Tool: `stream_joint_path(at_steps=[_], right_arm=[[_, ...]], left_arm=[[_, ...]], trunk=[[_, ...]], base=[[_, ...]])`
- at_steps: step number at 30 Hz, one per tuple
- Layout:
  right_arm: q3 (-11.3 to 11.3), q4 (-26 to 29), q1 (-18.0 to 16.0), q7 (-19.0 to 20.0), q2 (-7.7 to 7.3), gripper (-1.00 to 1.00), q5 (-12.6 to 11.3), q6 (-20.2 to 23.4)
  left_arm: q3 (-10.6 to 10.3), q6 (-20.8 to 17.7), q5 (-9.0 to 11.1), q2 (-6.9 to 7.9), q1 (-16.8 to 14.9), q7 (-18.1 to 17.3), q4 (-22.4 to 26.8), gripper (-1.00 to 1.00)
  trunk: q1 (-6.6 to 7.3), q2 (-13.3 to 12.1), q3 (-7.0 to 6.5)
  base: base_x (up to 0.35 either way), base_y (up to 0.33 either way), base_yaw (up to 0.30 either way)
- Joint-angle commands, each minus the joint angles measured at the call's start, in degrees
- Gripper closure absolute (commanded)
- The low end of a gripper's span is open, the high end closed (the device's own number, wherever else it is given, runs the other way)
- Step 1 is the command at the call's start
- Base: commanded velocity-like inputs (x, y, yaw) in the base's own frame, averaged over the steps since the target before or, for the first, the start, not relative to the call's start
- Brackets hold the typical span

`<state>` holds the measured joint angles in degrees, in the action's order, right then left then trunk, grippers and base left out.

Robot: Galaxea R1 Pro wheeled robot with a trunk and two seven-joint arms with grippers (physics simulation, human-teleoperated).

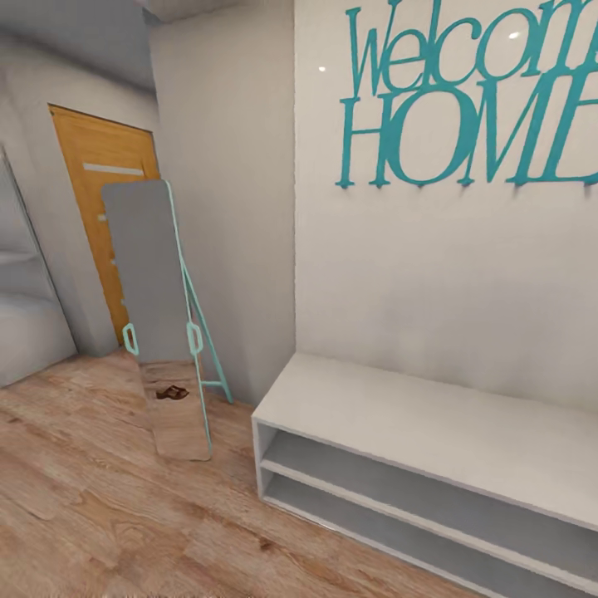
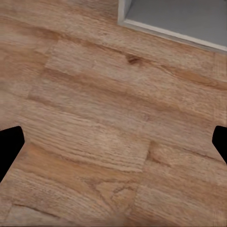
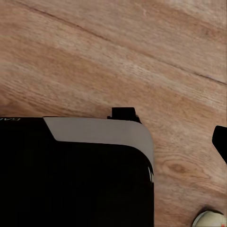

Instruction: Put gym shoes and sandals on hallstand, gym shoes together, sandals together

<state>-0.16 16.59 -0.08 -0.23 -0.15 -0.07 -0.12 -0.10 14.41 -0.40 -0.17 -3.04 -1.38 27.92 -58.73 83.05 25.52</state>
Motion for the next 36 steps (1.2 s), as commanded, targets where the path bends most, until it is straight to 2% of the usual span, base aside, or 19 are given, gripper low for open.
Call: stream_joint_path(at_steps=[1,36], right_arm=[[0.01,0.04,0.00,-0.03,0.01,-1.00,0.05,-0.02],[0.33,0.02,0.00,0.01,-0.02,-1.00,0.33,-0.06]], left_arm=[[0.01,0.18,-0.04,0.00,-0.07,-0.11,-0.06,-1.00],[-0.08,0.12,-0.04,0.00,-0.08,-0.11,-0.06,-1.00]], trunk=[[0.00,0.03,0.06],[0.00,0.03,0.06]], base=[[0.000,0.000,0.300],[0.000,0.000,0.300]])
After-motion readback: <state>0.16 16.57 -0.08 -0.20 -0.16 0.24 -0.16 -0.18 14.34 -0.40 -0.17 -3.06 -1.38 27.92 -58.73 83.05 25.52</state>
